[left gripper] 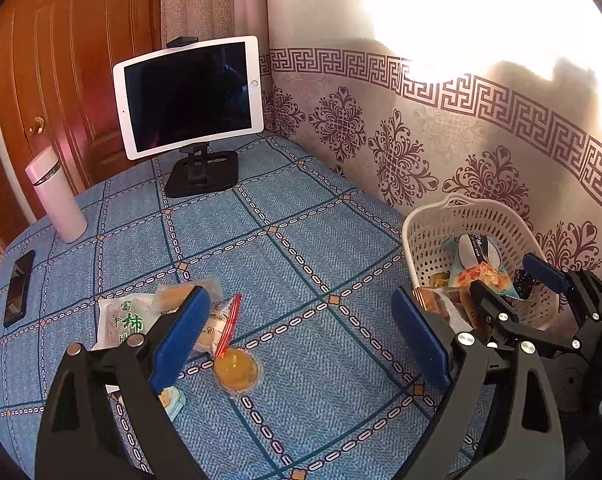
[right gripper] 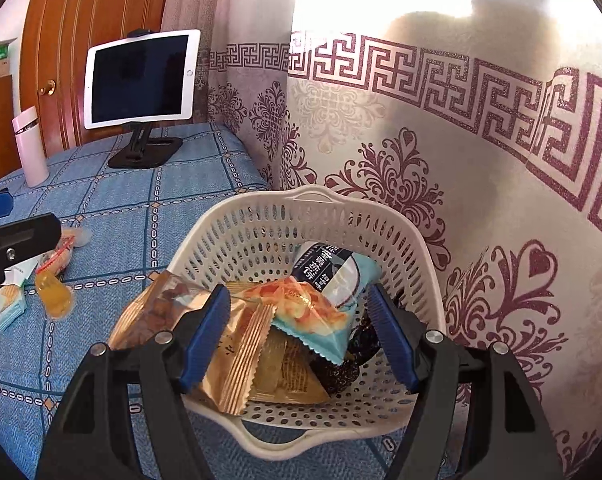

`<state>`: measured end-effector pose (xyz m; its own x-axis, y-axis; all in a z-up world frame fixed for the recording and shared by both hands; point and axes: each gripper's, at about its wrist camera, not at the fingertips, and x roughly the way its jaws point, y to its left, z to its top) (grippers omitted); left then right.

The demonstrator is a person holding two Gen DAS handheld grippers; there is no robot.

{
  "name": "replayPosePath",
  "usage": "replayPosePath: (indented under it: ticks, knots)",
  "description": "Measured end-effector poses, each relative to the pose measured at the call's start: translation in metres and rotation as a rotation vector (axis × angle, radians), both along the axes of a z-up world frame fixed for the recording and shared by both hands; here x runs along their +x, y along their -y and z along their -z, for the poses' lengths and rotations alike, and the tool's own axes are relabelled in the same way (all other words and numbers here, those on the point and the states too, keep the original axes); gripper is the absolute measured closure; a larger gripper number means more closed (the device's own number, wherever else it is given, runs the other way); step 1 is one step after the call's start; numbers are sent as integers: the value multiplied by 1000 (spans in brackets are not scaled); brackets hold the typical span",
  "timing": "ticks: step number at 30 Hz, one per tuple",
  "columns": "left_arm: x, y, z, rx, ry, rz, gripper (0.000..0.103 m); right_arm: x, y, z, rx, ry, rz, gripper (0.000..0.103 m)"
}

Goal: Organize snacks
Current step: 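Withdraw the left gripper from the basket back toward the snacks on the table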

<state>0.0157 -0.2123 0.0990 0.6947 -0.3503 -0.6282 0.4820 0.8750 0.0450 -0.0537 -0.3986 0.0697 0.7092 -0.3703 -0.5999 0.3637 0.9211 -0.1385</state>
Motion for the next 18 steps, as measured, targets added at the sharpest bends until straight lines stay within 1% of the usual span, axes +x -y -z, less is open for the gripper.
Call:
replayPosePath:
  ticks: [2,4,10,18]
  knots:
    - [0,-1,1,1,0,-4,10,1,8,4,16,-21,10,32]
    - [0,-2,2,1,1,-6,10,0,11,4,28,-18,11,31]
    - [2,-7,3,-2,-3,-15,10,3,4,3,-19,-28,0,31]
    - [6,-18,10,2,-22,-41,10,13,10,7,-45,-68,-1,24]
